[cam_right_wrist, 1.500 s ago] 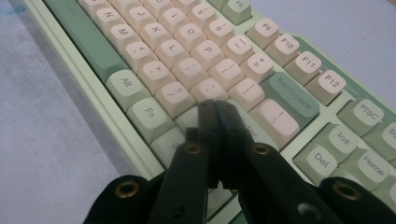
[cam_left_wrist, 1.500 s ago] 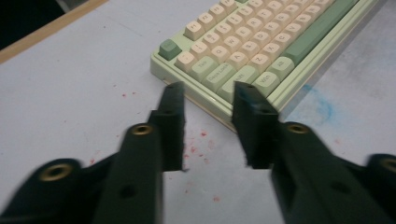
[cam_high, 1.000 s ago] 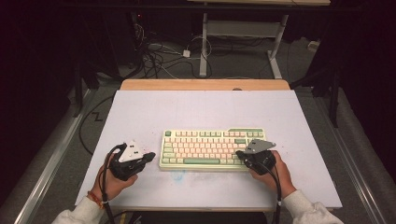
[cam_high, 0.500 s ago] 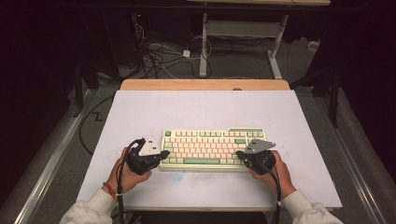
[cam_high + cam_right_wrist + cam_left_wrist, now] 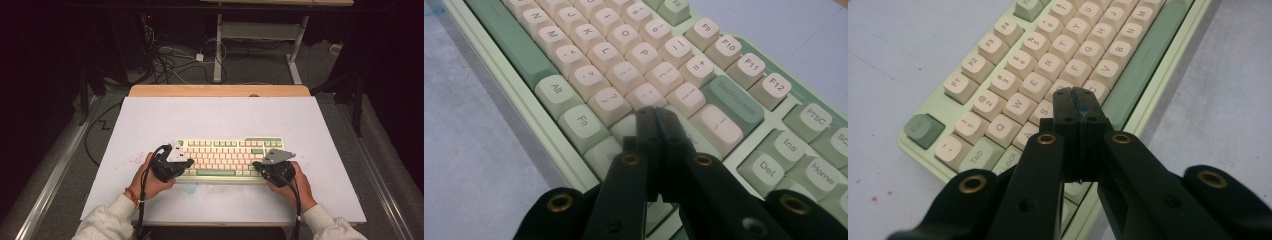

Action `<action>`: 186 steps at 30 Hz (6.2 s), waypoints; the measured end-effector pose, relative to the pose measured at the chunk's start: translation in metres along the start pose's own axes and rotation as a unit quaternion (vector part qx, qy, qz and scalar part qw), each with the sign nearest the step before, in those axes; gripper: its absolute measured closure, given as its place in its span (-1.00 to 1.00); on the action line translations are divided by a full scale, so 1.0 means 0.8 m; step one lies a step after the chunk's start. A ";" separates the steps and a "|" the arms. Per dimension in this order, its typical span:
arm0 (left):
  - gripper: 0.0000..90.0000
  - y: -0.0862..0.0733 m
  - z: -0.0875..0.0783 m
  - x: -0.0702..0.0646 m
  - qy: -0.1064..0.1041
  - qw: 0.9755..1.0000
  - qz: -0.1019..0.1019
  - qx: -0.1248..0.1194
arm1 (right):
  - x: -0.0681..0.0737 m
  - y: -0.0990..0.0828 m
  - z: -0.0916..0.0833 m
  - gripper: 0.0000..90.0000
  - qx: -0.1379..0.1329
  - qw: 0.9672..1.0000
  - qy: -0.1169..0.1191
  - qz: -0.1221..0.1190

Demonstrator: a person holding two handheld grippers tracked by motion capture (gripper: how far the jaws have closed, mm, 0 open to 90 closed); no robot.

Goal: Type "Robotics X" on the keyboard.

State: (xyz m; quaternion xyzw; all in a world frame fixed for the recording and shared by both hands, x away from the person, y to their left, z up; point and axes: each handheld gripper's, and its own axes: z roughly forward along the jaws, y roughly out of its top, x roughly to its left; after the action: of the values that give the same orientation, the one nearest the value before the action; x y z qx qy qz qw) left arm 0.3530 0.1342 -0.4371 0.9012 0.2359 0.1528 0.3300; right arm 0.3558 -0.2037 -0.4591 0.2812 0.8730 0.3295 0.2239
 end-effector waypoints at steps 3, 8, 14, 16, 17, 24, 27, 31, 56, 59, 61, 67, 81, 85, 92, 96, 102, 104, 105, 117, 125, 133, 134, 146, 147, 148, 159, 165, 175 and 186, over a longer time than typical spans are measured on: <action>0.94 0.005 0.005 -0.001 -0.004 1.000 0.007 0.005 | 0.001 0.000 0.000 1.00 0.000 1.000 -0.002 0.000; 0.94 0.010 0.017 -0.002 -0.006 1.000 0.013 0.014 | 0.000 0.000 0.000 1.00 -0.001 1.000 0.000 0.000; 0.94 0.017 0.026 -0.003 -0.009 1.000 0.017 0.019 | 0.000 -0.001 0.000 1.00 -0.001 1.000 0.000 -0.001; 0.94 0.018 0.029 -0.003 -0.012 1.000 0.019 0.022 | 0.000 -0.001 0.000 1.00 -0.002 1.000 0.000 0.000; 0.94 0.019 0.031 -0.003 -0.012 0.999 0.020 0.024 | 0.000 -0.001 0.000 1.00 -0.001 1.000 0.000 0.000; 0.94 0.022 0.036 0.001 -0.010 0.999 0.021 0.029 | 0.000 -0.001 0.000 1.00 -0.002 1.000 0.000 0.001; 0.94 0.022 0.036 0.002 -0.010 0.999 0.018 0.030 | 0.000 -0.001 0.000 1.00 -0.002 1.000 0.000 0.000; 0.94 0.022 0.034 -0.001 -0.011 0.999 0.023 0.031 | 0.000 -0.001 0.000 1.00 -0.002 1.000 0.000 0.000; 0.94 0.023 0.033 0.001 0.000 0.999 0.028 0.035 | 0.001 -0.001 0.000 1.00 -0.001 1.000 -0.001 0.000; 0.94 0.020 0.037 0.001 -0.001 0.998 0.030 0.046 | 0.001 -0.001 0.000 1.00 -0.001 1.000 -0.001 -0.001; 0.94 0.017 0.043 0.000 0.000 0.999 0.030 0.046 | 0.001 -0.001 0.000 1.00 -0.001 1.000 -0.002 0.000; 0.94 0.022 0.033 -0.002 0.007 0.999 0.036 0.038 | 0.001 0.000 0.000 1.00 0.000 1.000 -0.003 -0.001; 0.90 0.023 0.028 0.000 0.016 0.999 0.035 0.025 | 0.002 0.000 -0.001 1.00 -0.001 1.000 -0.006 -0.004; 0.88 0.023 0.024 0.002 0.022 0.999 0.032 0.014 | 0.002 0.001 -0.002 1.00 -0.001 1.000 0.000 -0.002; 0.67 0.024 0.018 0.006 0.038 0.999 0.023 -0.009 | 0.000 0.007 -0.011 1.00 -0.019 1.000 -0.001 0.000; 0.52 0.025 0.017 0.005 0.046 0.999 0.023 -0.016 | -0.002 0.012 -0.016 1.00 -0.030 1.000 -0.005 0.003; 0.08 0.026 0.016 0.002 0.069 0.997 0.024 -0.028 | -0.004 0.017 -0.019 0.92 -0.045 0.999 -0.012 0.005; -0.06 0.027 0.015 0.000 0.075 0.996 0.021 -0.034 | -0.005 0.019 -0.020 0.85 -0.054 0.998 -0.015 0.011; -0.14 0.027 0.015 0.000 0.076 0.996 0.020 -0.037 | -0.006 0.020 -0.021 0.82 -0.057 0.998 -0.017 0.012; -0.56 0.026 0.015 -0.001 0.088 0.995 0.015 -0.050 | -0.008 0.029 -0.025 -0.04 -0.093 0.995 -0.035 0.026; -0.65 0.025 0.013 -0.002 0.090 0.994 0.020 -0.064 | -0.009 0.031 -0.021 -0.56 -0.101 0.992 -0.065 0.046; -0.65 0.022 0.012 0.001 0.106 0.992 0.014 -0.068 | -0.005 0.035 -0.017 -0.59 -0.106 0.991 -0.078 0.035; -0.65 0.022 0.012 0.002 0.104 0.992 0.014 -0.068 | -0.004 0.035 -0.015 -0.59 -0.102 0.990 -0.088 0.033; -0.64 0.013 -0.003 -0.003 0.120 0.989 0.026 -0.079 | 0.000 0.038 -0.027 -0.55 -0.114 0.989 -0.095 0.024; -0.64 0.013 -0.005 -0.004 0.124 0.989 0.029 -0.081 | 0.001 0.039 -0.028 -0.55 -0.115 0.988 -0.097 0.024; -0.64 0.012 -0.008 -0.004 0.124 0.989 0.029 -0.080 | 0.001 0.038 -0.029 -0.55 -0.116 0.988 -0.098 0.023; -0.64 0.004 -0.027 -0.018 0.138 0.985 0.047 -0.089 | 0.009 0.039 -0.044 -0.55 -0.115 0.987 -0.108 0.013; -0.64 0.000 -0.029 -0.021 0.143 0.985 0.049 -0.086 | 0.011 0.034 -0.052 -0.54 -0.122 0.987 -0.102 0.011; -0.64 -0.006 -0.036 -0.032 0.139 0.984 0.064 -0.092 | 0.016 0.027 -0.068 -0.54 -0.130 0.986 -0.103 0.003; -0.64 -0.020 -0.043 -0.036 0.145 0.983 0.068 -0.091 | 0.018 0.018 -0.079 -0.55 -0.134 0.986 -0.098 -0.002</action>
State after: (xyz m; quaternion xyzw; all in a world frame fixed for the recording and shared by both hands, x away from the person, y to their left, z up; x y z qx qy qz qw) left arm 0.3089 0.1478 -0.4258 0.8498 0.2042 0.3247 0.3616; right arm 0.3135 -0.2134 -0.4087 0.2776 0.7953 0.4141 0.3448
